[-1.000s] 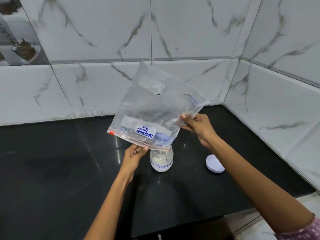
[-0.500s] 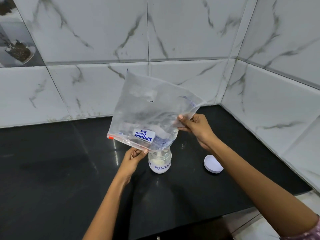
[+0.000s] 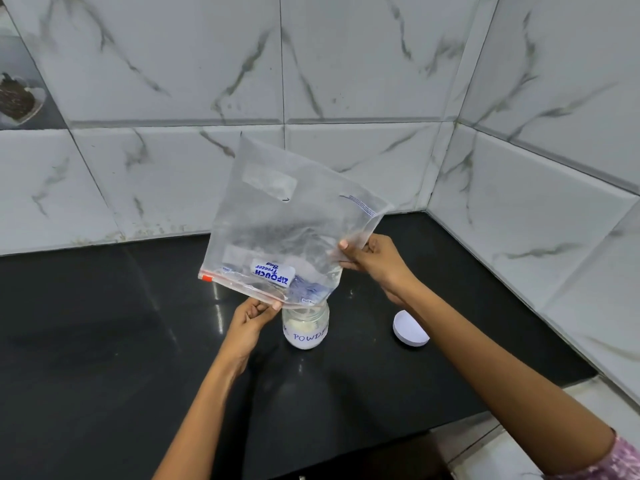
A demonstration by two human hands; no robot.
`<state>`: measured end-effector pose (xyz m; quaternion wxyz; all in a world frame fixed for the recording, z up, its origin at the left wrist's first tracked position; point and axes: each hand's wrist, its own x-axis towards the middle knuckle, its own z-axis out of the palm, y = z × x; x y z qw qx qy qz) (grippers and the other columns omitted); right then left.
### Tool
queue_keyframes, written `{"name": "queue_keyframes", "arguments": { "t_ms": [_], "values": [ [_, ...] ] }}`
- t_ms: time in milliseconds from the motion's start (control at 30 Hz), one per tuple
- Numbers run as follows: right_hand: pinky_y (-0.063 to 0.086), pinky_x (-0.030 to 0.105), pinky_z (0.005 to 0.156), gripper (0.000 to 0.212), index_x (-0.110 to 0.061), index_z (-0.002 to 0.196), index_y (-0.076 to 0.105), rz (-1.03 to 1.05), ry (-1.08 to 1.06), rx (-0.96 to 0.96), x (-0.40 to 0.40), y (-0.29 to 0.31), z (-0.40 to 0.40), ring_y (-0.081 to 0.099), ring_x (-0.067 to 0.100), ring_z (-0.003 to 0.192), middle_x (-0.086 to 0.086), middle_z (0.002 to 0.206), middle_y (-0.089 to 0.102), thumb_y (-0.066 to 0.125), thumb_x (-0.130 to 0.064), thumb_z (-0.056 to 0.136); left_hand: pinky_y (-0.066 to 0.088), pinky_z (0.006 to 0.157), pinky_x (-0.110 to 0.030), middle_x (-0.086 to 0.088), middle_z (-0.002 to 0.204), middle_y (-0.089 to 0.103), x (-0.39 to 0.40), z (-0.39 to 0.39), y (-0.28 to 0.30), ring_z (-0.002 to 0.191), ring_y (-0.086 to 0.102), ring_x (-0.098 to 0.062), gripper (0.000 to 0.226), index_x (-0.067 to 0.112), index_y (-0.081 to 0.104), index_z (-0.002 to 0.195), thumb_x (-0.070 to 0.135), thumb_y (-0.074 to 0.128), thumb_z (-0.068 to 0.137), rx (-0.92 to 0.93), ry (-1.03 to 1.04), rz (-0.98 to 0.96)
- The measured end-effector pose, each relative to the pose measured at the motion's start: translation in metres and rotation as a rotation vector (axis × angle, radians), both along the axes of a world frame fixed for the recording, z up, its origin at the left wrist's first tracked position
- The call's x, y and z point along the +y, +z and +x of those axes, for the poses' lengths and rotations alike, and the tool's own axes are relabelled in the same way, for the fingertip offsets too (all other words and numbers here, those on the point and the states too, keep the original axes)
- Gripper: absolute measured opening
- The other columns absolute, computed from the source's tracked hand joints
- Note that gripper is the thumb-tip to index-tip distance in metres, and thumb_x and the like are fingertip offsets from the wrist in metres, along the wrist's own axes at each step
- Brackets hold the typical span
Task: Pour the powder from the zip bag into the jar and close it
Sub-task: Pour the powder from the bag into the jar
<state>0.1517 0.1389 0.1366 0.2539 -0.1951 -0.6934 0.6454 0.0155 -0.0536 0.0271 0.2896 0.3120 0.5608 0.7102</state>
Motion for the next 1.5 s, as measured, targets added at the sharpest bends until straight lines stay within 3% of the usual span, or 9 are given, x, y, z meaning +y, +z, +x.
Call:
{"name": "queue_keyframes", "arguments": {
  "t_ms": [167, 300, 467, 633, 767, 867, 1000, 1233, 1500],
  "values": [
    [0.056, 0.030, 0.086, 0.024, -0.003, 0.102, 0.067, 0.059, -0.026, -0.031, 0.006, 0.005, 0.003, 0.070, 0.022, 0.097, 0.015, 0.104, 0.072, 0.073, -0.012, 0.081, 0.049, 0.091, -0.016, -0.002, 0.117, 0.071, 0.002, 0.002, 0.002, 0.116, 0.062, -0.012, 0.033, 0.012, 0.064, 0.118, 0.017, 0.063, 0.086, -0.009, 0.010, 0.014],
    [0.057, 0.018, 0.067, 0.007, -0.007, 0.090, 0.069, 0.042, -0.115, 0.034, 0.004, 0.002, 0.001, 0.072, 0.012, 0.080, 0.013, 0.092, 0.073, 0.070, -0.006, 0.083, 0.049, 0.089, -0.014, -0.002, 0.117, 0.071, 0.002, 0.003, 0.007, 0.115, 0.062, -0.012, 0.035, 0.013, 0.066, 0.116, 0.022, 0.064, 0.082, -0.006, 0.003, 0.035],
    [0.059, 0.028, 0.072, 0.003, -0.011, 0.086, 0.070, 0.201, -0.134, -0.011, 0.002, -0.002, -0.003, 0.073, 0.019, 0.081, 0.014, 0.090, 0.074, 0.071, -0.010, 0.083, 0.048, 0.089, -0.012, -0.003, 0.115, 0.072, -0.002, 0.003, 0.006, 0.114, 0.063, -0.014, 0.032, 0.008, 0.065, 0.116, 0.016, 0.062, 0.085, 0.000, 0.025, 0.038],
    [0.056, 0.020, 0.066, 0.010, -0.025, 0.079, 0.070, 0.312, -0.142, -0.038, 0.000, 0.000, -0.002, 0.072, 0.009, 0.075, -0.005, 0.080, 0.074, 0.072, -0.015, 0.082, 0.049, 0.090, -0.015, -0.003, 0.114, 0.072, -0.004, 0.004, 0.007, 0.113, 0.063, -0.014, 0.024, 0.010, 0.067, 0.113, 0.008, 0.059, 0.090, -0.002, 0.027, 0.027],
    [0.054, 0.020, 0.065, 0.009, -0.023, 0.078, 0.070, 0.343, -0.181, -0.042, 0.001, 0.001, -0.002, 0.072, 0.007, 0.072, -0.009, 0.074, 0.074, 0.073, -0.016, 0.082, 0.048, 0.093, -0.020, -0.003, 0.113, 0.072, -0.004, 0.004, 0.007, 0.114, 0.063, -0.015, 0.024, 0.010, 0.067, 0.113, 0.007, 0.058, 0.091, -0.010, 0.031, 0.011],
    [0.058, 0.034, 0.075, 0.009, -0.012, 0.089, 0.072, 0.374, -0.202, -0.040, 0.001, 0.001, -0.001, 0.072, 0.016, 0.081, 0.004, 0.086, 0.075, 0.073, -0.017, 0.082, 0.043, 0.102, -0.031, -0.006, 0.117, 0.070, -0.002, 0.003, 0.008, 0.116, 0.062, -0.018, 0.028, 0.004, 0.063, 0.118, 0.007, 0.059, 0.090, 0.007, 0.053, 0.008],
    [0.057, 0.048, 0.081, 0.017, -0.003, 0.091, 0.072, 0.371, -0.215, -0.052, 0.001, -0.002, 0.001, 0.071, 0.024, 0.085, 0.012, 0.089, 0.075, 0.073, -0.018, 0.082, 0.041, 0.103, -0.031, -0.006, 0.119, 0.070, -0.002, 0.001, 0.007, 0.117, 0.061, -0.018, 0.030, 0.005, 0.063, 0.119, 0.008, 0.060, 0.090, 0.002, 0.080, 0.011],
    [0.057, 0.038, 0.085, 0.025, -0.011, 0.106, 0.067, 0.378, -0.180, 0.000, -0.003, -0.004, 0.006, 0.069, 0.018, 0.095, 0.004, 0.100, 0.072, 0.073, -0.013, 0.082, 0.042, 0.101, -0.027, -0.003, 0.115, 0.071, -0.001, 0.002, 0.008, 0.115, 0.062, -0.015, 0.026, 0.007, 0.064, 0.116, 0.008, 0.060, 0.090, 0.004, 0.097, -0.026],
    [0.053, 0.039, 0.073, 0.003, -0.001, 0.085, 0.065, 0.395, -0.140, -0.006, -0.010, 0.001, 0.004, 0.064, 0.021, 0.079, 0.010, 0.084, 0.068, 0.067, -0.003, 0.083, 0.043, 0.097, -0.022, 0.005, 0.107, 0.074, 0.001, 0.002, 0.007, 0.109, 0.064, -0.008, 0.022, 0.015, 0.066, 0.109, 0.006, 0.059, 0.090, -0.031, 0.143, -0.016]
  ]
}}
